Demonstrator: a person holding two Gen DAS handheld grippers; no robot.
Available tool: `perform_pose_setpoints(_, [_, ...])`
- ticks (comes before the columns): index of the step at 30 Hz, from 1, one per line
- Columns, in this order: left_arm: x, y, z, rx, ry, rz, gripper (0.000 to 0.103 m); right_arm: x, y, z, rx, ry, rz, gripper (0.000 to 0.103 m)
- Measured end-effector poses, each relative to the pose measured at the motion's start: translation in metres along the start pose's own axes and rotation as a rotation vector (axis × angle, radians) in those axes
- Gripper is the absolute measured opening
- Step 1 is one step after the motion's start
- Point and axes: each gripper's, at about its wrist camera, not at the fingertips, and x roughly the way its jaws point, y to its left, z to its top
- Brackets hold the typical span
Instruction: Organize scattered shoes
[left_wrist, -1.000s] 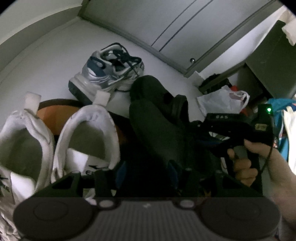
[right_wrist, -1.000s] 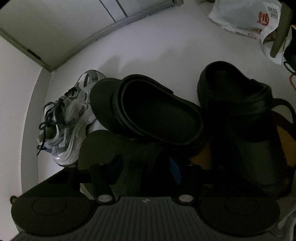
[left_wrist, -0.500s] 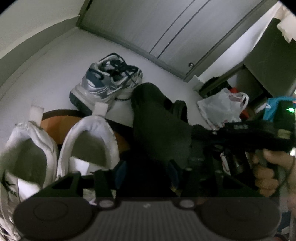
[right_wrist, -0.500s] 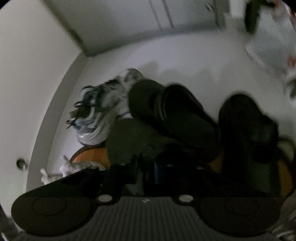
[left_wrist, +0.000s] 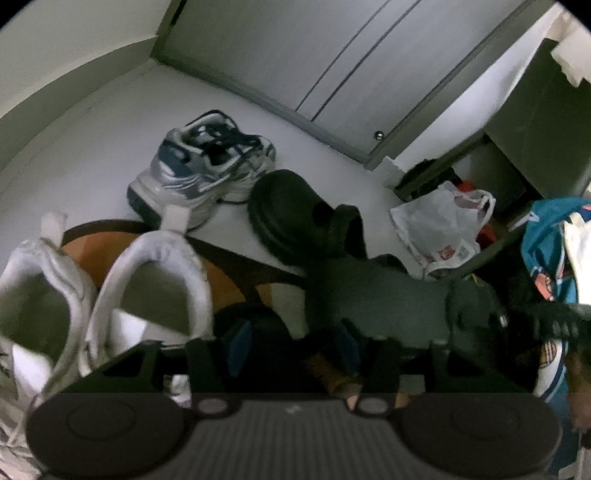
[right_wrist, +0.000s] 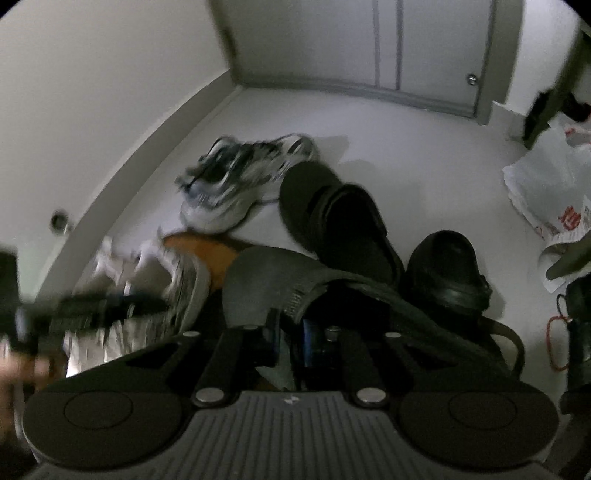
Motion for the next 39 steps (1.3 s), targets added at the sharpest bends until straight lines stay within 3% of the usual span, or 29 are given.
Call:
perform_pose_setpoints(17, [0.053, -0.059, -0.007, 0.098, 0.097, -0.026, 0.063, -0.043, 0.005, -0.041, -0.208, 0.074, 0.104, 0.013])
perform_pose_setpoints(26, [0.048, -0.061, -0.020, 0.078, 0.108, -0.048, 0.061, -0.040, 0.003, -0.039, -0.203, 0.081, 0.081, 0.013])
perform_pose_setpoints(34, [0.056, -0.070, -0.046, 0.108, 0.238, -0.082, 0.046, -0.044, 0.009, -0.035, -0.253, 0.083, 0.048, 0.014])
perform_pose_setpoints(36, [0.057, -0.070, -0.057, 0.109, 0.267, -0.073, 0.039, -0.038, 0.015, -0.038, -0.276, 0.093, 0.044, 0.014])
perform_pose_setpoints(39, [0.057, -0.066, -0.074, 0.113, 0.298, -0.036, 0.036, -0.024, 0.026, -0.043, -0.315, 0.117, 0.046, 0.014])
